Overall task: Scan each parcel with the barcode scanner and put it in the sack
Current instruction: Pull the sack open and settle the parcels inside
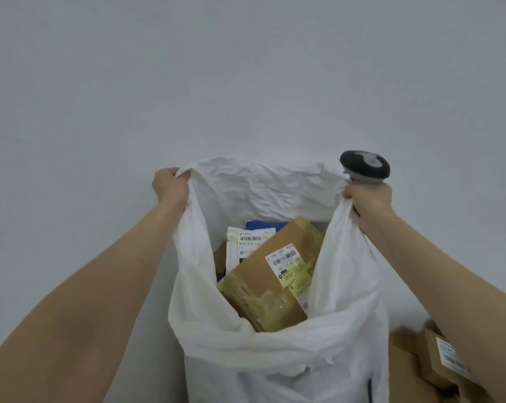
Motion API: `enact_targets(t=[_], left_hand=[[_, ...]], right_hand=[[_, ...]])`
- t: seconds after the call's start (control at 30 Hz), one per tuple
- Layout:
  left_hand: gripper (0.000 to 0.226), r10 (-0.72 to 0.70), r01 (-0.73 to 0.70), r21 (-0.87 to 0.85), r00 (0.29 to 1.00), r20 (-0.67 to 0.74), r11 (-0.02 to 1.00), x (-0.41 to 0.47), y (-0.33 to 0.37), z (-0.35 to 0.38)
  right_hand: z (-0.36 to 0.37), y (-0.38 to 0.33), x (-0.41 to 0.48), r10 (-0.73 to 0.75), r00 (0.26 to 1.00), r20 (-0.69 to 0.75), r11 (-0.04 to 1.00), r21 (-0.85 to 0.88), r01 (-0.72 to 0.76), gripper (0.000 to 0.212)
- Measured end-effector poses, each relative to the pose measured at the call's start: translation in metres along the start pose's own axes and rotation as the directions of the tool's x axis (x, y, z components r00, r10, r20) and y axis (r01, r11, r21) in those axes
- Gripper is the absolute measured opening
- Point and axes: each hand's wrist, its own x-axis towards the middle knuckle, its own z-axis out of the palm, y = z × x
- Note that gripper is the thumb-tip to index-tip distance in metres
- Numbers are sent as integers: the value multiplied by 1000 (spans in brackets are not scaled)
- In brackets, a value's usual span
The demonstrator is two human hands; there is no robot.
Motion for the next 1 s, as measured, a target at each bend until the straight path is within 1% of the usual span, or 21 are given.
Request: enact_targets(t=[0.1, 0.17, 0.23, 0.3, 0.33, 0.43, 0.5, 0.57, 0.63, 0.67, 0.73, 0.8, 0.87, 0.9, 0.93, 0.97, 1.0], left_hand=[[37, 37, -47, -104, 994, -100, 993, 23, 27, -6], [42, 39, -59, -152, 990, -135, 987, 33, 32, -5], [39, 15, -30, -130, 994, -112, 991, 27, 19, 1], [25, -11, 4, -100, 997, -73, 995, 20, 7, 5], [21, -6, -2, -103, 997, -79, 995, 20, 7, 3], [20, 78, -97, -98, 980, -185, 990, 39, 23, -7], [19, 114, -139, -97, 967, -229, 986, 47, 27, -11], [20, 136, -141, -7, 967, -217, 990, 41, 15, -7], [23, 159, -137, 163, 978, -132, 977, 26, -6, -2], [24, 166, -140, 243, 982, -91, 960, 18, -16, -2], [24, 190, -163, 360, 981, -40, 919, 10, -27, -6], [25, 190, -172, 475, 982, 11, 863, 5, -25, -11], [33, 184, -198, 630, 979, 88, 751, -3, -13, -13], [43, 215, -253, 707, 966, 145, 661, -11, -4, -11], [52, 278, -338, 756, 937, 213, 560, -20, 7, -7], [58, 357, -439, 763, 888, 289, 474, -33, 19, 1], [59, 407, -540, 724, 831, 379, 430, -52, 31, 12]], right_hand=[[5, -34, 8, -87, 996, -22, 992, 89, 88, 25], [8, -42, 10, -118, 993, -32, 983, 137, 121, 23], [10, -26, 6, -105, 994, -15, 990, 91, 105, 27], [9, -10, 3, -77, 997, -9, 996, 33, 77, 34], [7, -10, 4, -77, 997, -15, 997, 26, 77, 36], [5, -35, 14, -134, 989, -69, 989, 54, 137, 36], [3, -45, 17, -175, 980, -96, 979, 86, 184, 37], [0, -34, 16, -170, 981, -92, 984, 26, 173, 35], [-6, -10, 13, -118, 991, -58, 988, -106, 111, 29], [-10, 1, 12, -92, 995, -43, 986, -146, 85, 27], [-17, 13, 11, -74, 997, -39, 984, -164, 67, 24], [-22, 13, 10, -86, 996, -28, 978, -195, 79, 19], [-28, 11, 9, -88, 996, 22, 973, -213, 91, 19], [-33, 10, 7, -83, 996, 42, 972, -215, 91, 21], [-37, 10, 5, -79, 996, 51, 973, -214, 88, 24], [-41, 10, 2, -78, 996, 53, 974, -211, 88, 27], [-45, 10, -1, -80, 995, 56, 974, -210, 90, 29]])
